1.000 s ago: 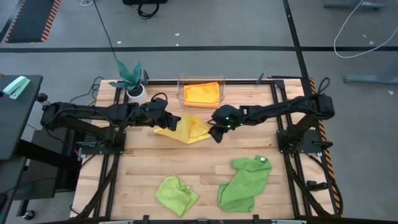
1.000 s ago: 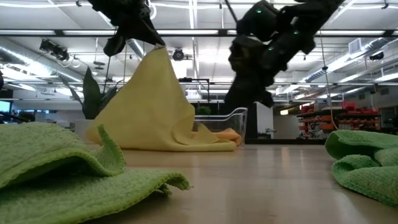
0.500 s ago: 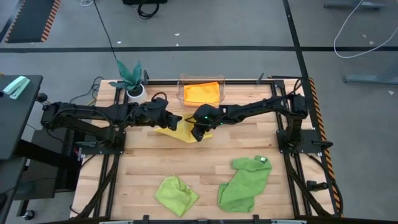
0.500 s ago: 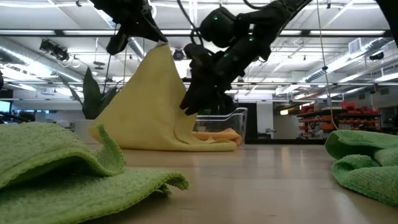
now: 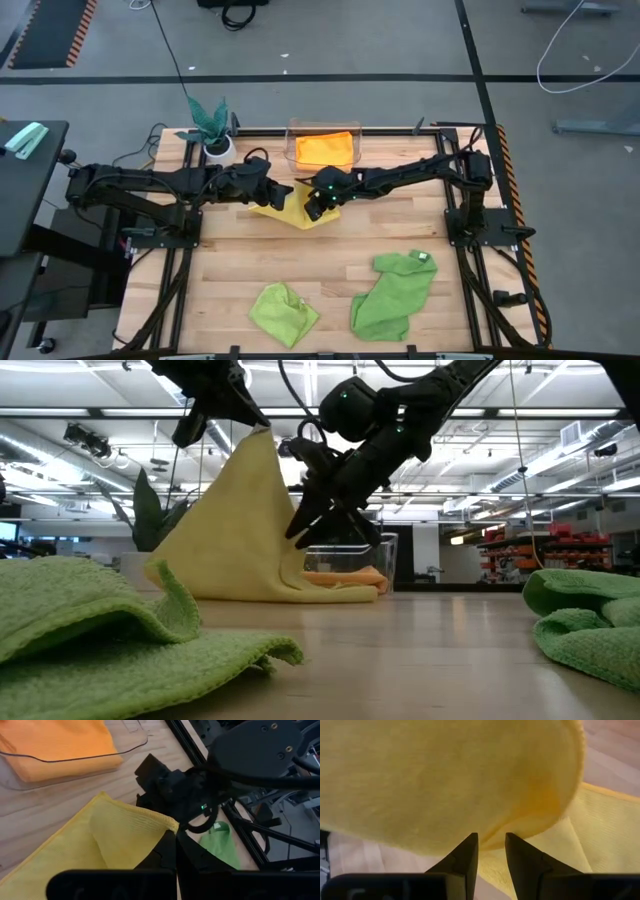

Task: Fold microfiber towels
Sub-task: Fold the yellow towel

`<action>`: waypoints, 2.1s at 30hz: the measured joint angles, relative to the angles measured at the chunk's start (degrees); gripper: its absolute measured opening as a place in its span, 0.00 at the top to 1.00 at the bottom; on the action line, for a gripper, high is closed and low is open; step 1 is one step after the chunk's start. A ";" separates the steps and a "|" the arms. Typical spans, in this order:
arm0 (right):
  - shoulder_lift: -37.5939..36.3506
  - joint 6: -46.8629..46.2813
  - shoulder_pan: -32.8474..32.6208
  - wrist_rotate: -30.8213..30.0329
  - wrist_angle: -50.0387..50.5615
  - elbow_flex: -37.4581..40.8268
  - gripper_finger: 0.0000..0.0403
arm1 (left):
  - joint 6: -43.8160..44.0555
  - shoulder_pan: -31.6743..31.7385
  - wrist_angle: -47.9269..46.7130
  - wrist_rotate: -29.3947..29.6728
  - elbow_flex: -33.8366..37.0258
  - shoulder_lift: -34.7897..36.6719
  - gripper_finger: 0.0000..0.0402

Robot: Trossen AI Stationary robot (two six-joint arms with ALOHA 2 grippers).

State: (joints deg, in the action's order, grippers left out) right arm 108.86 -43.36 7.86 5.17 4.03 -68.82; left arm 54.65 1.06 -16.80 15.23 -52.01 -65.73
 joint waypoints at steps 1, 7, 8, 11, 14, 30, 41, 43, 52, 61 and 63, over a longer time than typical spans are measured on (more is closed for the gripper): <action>0.02 -0.53 0.00 0.00 0.65 0.02 0.74 | -0.09 0.00 0.11 0.01 0.00 0.00 1.00; -0.19 -1.30 -0.33 -0.04 0.65 0.04 0.74 | -1.38 0.00 1.33 0.18 0.00 0.00 1.00; -0.28 -1.30 -0.50 0.00 0.57 0.04 0.74 | -1.43 0.02 1.29 0.17 0.00 0.00 1.00; -0.72 -1.28 -0.94 0.00 1.46 0.02 0.74 | -1.50 0.07 1.27 0.19 0.00 0.00 1.00; -0.74 -1.29 -0.94 0.03 4.08 0.02 0.74 | -1.72 0.07 1.22 0.19 0.00 0.00 1.00; -1.14 -4.65 -0.92 0.87 5.67 0.02 0.74 | -3.00 0.39 2.69 0.20 0.00 0.00 1.00; -1.16 -8.19 -0.40 0.87 2.20 0.02 0.74 | -3.51 0.39 3.39 0.19 0.00 0.00 1.00; -1.16 -8.38 -0.29 0.69 2.31 0.02 0.74 | -3.75 0.39 3.52 0.19 0.00 0.00 0.99; -0.86 -9.69 0.70 0.37 3.16 0.02 0.74 | -5.71 0.39 5.22 0.19 0.00 0.00 0.99; -0.85 -10.94 1.16 -0.22 2.90 0.04 0.74 | -6.49 0.76 6.51 0.18 0.00 0.04 0.99; -0.83 -10.94 1.54 -0.37 2.90 0.03 0.74 | -6.49 0.76 6.52 0.17 0.00 0.04 0.99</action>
State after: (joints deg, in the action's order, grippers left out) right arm 108.03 -54.30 9.40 4.80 6.93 -68.78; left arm 48.16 1.83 -10.28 15.40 -52.01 -65.69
